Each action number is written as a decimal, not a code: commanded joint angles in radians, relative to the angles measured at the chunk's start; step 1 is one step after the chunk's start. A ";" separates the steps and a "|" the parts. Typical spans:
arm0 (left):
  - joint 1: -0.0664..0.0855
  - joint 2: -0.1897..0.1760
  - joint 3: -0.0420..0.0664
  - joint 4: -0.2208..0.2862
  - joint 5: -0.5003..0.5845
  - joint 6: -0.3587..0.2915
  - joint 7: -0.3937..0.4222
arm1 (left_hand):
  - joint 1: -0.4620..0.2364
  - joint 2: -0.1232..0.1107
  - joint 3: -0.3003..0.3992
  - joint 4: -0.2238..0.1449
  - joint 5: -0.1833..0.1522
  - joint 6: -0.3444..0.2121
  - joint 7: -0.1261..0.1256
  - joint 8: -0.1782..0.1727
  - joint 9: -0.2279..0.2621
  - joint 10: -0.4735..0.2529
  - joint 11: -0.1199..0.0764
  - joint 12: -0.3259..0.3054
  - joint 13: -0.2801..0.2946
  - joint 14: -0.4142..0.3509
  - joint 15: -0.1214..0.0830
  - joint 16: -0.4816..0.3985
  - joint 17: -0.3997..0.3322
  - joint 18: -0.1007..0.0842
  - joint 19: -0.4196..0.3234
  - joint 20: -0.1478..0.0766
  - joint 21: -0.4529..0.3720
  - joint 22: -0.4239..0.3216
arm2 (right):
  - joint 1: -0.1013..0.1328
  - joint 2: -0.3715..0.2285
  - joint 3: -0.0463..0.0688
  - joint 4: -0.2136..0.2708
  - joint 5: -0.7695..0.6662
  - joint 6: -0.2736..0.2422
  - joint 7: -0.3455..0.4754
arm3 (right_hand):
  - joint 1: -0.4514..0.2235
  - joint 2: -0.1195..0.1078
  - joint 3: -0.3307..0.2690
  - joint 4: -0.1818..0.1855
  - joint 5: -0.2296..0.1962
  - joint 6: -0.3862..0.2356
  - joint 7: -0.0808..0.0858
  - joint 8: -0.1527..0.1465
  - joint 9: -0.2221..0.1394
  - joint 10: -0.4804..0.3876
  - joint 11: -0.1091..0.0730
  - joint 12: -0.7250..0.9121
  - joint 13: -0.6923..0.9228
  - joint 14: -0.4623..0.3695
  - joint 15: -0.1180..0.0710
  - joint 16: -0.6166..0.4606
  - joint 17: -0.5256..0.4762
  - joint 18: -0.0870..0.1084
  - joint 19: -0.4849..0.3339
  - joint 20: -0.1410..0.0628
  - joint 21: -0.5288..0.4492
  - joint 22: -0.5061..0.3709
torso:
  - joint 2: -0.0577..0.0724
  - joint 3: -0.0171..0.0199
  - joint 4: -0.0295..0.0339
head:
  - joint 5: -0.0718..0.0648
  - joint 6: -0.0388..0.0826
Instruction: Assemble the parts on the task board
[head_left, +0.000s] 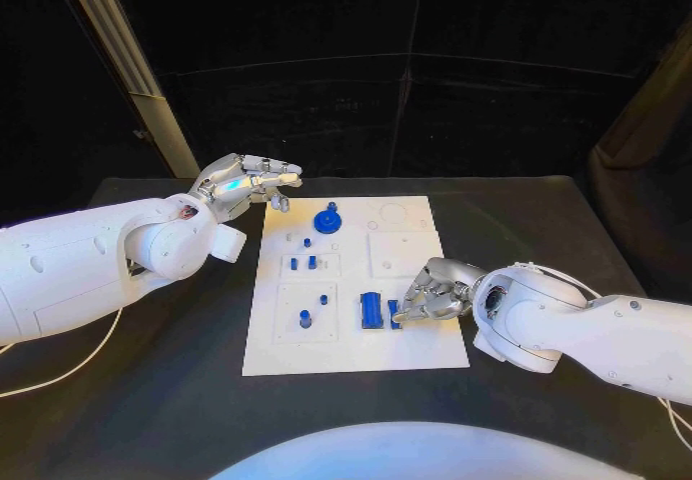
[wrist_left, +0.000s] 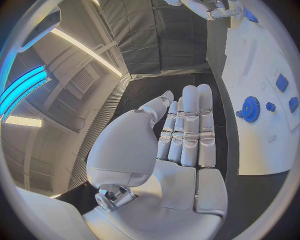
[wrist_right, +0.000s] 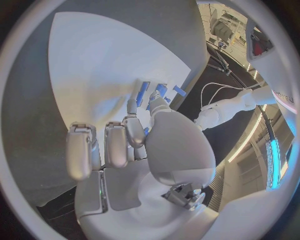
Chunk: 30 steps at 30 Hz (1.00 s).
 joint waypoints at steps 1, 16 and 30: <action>0.001 0.001 0.001 -0.002 0.007 0.012 0.009 | -0.004 0.004 -0.007 0.001 -0.006 0.000 0.007 -0.006 0.001 -0.006 0.003 0.007 0.001 -0.004 0.002 -0.005 -0.001 0.005 0.008 0.002 -0.004 -0.002 | 0.002 -0.014 0.001 -0.017 0.239 -0.109 0.282 | 0.014 0.017 -0.002 -0.020 0.003 -0.055 0.015 0.004 -0.012 -0.062 0.013 -0.136 -0.091 0.013 0.017 -0.076 -0.091 0.043 0.007 0.016 -0.090 0.090 | -0.003 -0.0020 0.0017 | -0.007 0.017; -0.008 0.026 -0.002 -0.071 0.096 -0.018 0.064 | -0.009 0.012 -0.010 0.011 -0.003 -0.036 0.004 -0.013 -0.011 -0.046 0.040 -0.028 -0.040 -0.248 0.077 -0.331 -0.162 -0.018 -0.207 0.053 -0.254 -0.147 | 0.073 0.089 0.016 -0.387 1.004 -0.006 0.842 | 0.175 0.084 0.090 -0.198 0.057 -0.151 0.099 -0.001 -0.216 -0.388 0.152 -1.060 -0.932 -0.441 0.199 -1.152 -0.937 0.161 -0.535 0.177 -1.180 -0.815 | -0.055 -0.0163 -0.0026 | -0.042 0.133; -0.037 0.102 0.001 -0.164 0.097 -0.063 0.067 | -0.469 0.055 -0.138 0.121 -0.055 -0.424 -0.049 -0.078 -0.088 -0.464 -0.007 -0.131 -0.143 -0.674 0.066 -0.645 -0.370 -0.064 -0.630 0.044 -0.517 -0.474 | 0.074 0.221 0.033 -0.602 1.032 -0.003 0.859 | -0.393 0.101 0.031 -0.193 -0.070 -0.505 0.051 -0.063 -0.449 -0.774 0.111 -1.169 -1.207 -0.800 0.176 -1.366 -1.182 0.112 -0.902 0.142 -1.493 -1.112 | -0.074 -0.0095 0.0024 | -0.039 0.181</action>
